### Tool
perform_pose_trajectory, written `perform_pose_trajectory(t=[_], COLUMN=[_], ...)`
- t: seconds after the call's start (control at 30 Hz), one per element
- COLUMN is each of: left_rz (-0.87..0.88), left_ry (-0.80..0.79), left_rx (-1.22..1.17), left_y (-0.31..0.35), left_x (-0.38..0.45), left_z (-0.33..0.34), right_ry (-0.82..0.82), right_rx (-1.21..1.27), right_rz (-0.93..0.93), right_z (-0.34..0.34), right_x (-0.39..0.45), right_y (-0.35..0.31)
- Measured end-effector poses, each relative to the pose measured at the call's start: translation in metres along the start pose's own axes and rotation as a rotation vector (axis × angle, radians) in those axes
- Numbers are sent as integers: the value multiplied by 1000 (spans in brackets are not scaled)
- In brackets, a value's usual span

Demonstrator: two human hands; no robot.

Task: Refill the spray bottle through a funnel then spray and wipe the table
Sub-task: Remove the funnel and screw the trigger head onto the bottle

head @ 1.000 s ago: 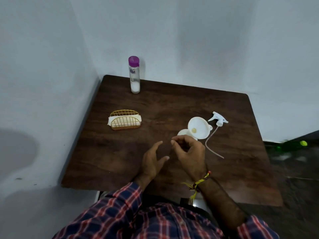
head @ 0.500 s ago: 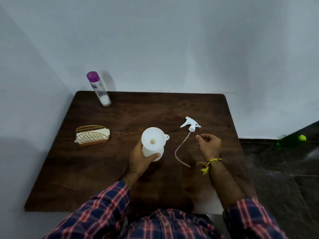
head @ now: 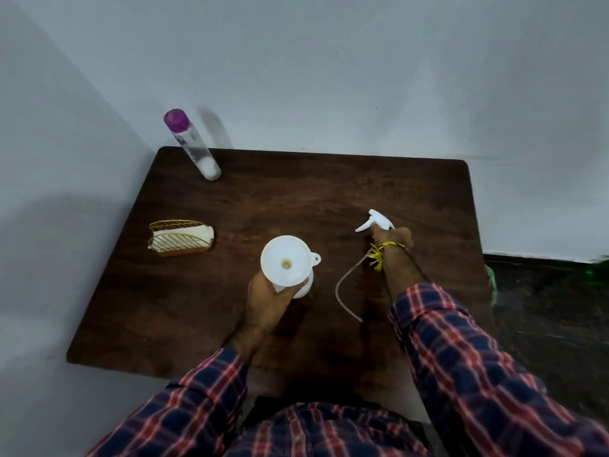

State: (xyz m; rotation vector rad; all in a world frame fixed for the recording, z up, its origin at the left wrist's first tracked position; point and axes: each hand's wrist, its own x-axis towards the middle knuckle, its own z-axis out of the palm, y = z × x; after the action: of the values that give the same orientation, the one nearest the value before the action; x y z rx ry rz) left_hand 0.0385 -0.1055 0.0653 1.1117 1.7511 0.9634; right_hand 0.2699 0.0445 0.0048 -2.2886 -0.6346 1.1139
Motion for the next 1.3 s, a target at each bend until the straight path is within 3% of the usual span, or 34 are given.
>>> perform_pose_trajectory(t=[0.2,0.43,0.7,0.83,0.9,1.0,1.17,1.3], left_rz=[40,66,195,218,222,184,31,-88], left_ry=[-7,-125,-72,-36,8,82,84,95], left_rx=[-5,-26,24,8,-46,-208,-188,-99], left_y=[-1,13,29,36,46,60,56,53], left_x=[-1,-1,-5,-2,-2,7,48,82], left_z=[-11,-19,-23,-24,-26,-32,-39,-44], right_ry=[70,44,36,158,260,333,38,-162], right_rx=[-22,-57,-69,-59,-165,-400,-819,-1078], right_rz=[41,-60,-55,-20,-90,-353,-692,-743], right_z=[-2,-15,-16,-10,-8,1,23,34], right_x=[0,-27,-41,-53,-62,-76,-84,-84], right_y=[11,15,17,16,16,17,14,8])
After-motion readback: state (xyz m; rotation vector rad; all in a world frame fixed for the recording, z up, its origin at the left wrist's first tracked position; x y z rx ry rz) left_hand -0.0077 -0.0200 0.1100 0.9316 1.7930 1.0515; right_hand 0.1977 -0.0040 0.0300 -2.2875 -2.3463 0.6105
